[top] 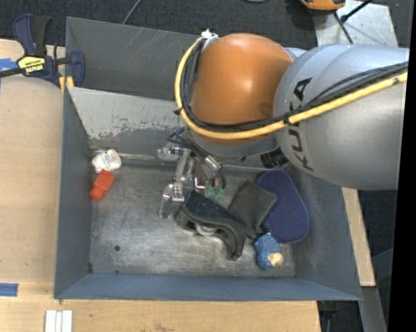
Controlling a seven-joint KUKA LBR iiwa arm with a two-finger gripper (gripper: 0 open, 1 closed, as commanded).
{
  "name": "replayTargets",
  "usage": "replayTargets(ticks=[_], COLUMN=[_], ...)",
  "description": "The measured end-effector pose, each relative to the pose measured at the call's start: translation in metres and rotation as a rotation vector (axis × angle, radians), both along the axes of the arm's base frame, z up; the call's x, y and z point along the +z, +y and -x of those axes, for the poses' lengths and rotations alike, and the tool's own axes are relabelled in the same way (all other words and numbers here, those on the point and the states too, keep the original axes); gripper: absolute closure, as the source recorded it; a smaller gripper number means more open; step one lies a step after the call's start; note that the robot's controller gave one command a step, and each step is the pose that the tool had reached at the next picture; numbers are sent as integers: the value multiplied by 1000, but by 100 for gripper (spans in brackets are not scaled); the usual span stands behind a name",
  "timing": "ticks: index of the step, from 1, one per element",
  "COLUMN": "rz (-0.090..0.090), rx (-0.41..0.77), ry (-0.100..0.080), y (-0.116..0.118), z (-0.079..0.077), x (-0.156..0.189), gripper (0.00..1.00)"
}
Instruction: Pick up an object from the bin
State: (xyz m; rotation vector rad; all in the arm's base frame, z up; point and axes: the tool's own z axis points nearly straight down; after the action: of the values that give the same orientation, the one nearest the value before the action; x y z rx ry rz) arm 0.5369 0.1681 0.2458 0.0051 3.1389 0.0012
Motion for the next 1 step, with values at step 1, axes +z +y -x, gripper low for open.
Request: replayTargets(ticks=[1], rz=[5], rx=[-49], ry=[6], y=[-64], z=[-21], x=[-69], gripper=[0])
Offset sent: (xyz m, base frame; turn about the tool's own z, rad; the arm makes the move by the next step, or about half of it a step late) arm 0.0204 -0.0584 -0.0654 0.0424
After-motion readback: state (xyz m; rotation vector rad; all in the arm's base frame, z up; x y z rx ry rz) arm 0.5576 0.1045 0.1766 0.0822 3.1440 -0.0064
